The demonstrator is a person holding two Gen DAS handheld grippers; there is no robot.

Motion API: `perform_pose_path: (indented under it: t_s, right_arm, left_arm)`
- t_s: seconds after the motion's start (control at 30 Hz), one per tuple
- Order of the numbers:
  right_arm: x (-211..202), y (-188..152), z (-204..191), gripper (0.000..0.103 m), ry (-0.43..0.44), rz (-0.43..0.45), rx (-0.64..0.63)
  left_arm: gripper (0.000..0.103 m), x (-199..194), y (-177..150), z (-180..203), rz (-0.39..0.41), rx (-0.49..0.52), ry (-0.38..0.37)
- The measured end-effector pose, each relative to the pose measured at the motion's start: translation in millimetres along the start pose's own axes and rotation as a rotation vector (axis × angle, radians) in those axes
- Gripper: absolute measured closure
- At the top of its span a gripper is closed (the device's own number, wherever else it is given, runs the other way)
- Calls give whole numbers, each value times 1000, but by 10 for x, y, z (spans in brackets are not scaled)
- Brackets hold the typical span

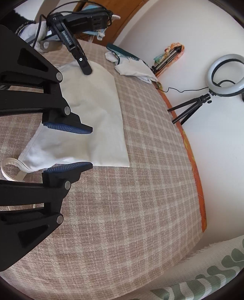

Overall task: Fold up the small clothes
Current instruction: 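Lift the folded camisole off the bed cover with both tools, then carry the camisole with both tools onto the stack of folded clothes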

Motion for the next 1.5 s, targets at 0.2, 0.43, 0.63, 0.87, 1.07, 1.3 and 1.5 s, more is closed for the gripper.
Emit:
perform_pose_path:
  t_s: [0.2, 0.43, 0.63, 0.87, 1.07, 1.3, 1.5]
  right_arm:
    - [221, -183, 285, 66, 151, -48, 150]
    - [351, -137, 107, 66, 249, -53, 147]
    - [411, -122, -81, 96, 133, -68, 58]
    - [105, -100, -512, 98, -50, -21, -133]
    - [-74, -10, -1050, 98, -160, 14, -257]
    - [-170, 110, -1680, 98, -199, 77, -380]
    - [-123, 144, -2186, 98, -213, 112, -476]
  left_arm:
    - [98, 79, 22, -134, -26, -55, -7]
    - [98, 178, 9, -196, -41, -66, 19]
    - [98, 164, 27, -144, -20, -21, 56]
    - [99, -37, 81, -9, 39, 43, 62]
    - [99, -350, 152, 54, 104, 81, 49]
    - [99, -851, 284, -36, 190, 108, 62]
    - [100, -1271, 386, -239, 252, 121, 84]
Point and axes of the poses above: each gripper's, at about its wrist camera, not at the fingertips, and x roughly the way its jaws point, z to its right, y to its top, the point moved 7 cm from there along x, roughly the way its jaws point, and after that the axes turned 8 degrees about -x, right-handed, at the moved point
